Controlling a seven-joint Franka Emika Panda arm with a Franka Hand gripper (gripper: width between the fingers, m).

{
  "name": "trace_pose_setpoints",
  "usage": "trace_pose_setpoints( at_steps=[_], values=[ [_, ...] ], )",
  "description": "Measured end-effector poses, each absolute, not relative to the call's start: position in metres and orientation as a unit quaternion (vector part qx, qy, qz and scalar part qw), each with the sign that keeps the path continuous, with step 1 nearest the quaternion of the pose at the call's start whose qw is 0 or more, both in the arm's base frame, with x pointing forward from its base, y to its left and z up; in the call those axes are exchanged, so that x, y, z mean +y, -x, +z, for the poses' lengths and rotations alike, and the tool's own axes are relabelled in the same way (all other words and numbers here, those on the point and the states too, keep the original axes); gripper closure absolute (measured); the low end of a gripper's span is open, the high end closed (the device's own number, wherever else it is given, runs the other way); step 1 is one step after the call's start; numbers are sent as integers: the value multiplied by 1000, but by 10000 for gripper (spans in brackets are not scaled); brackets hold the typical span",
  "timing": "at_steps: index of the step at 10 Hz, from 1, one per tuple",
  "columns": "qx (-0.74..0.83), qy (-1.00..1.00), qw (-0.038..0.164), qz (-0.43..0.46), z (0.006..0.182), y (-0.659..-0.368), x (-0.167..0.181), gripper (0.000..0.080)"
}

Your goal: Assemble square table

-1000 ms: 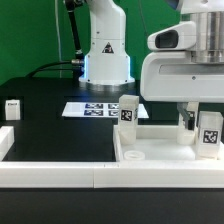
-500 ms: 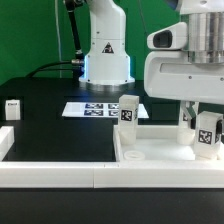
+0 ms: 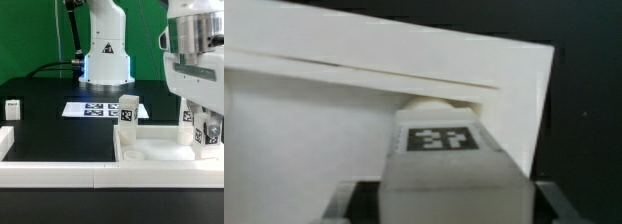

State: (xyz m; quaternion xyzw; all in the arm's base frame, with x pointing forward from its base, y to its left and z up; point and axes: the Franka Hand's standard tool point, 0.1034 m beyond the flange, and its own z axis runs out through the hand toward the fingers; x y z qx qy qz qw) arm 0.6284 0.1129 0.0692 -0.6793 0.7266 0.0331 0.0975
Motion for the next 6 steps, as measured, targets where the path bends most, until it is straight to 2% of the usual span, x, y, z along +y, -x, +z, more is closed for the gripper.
trace_pose_setpoints(
  at_steps=[2,4,5,6],
  values=[
    [782,615,94,43,69,-629,113,509],
    [769,631,94,41,69,-629,113,509],
    [733,673,94,32,68,-629,112,428],
    [654,750,99,15,66,-631,111,247]
  ],
)
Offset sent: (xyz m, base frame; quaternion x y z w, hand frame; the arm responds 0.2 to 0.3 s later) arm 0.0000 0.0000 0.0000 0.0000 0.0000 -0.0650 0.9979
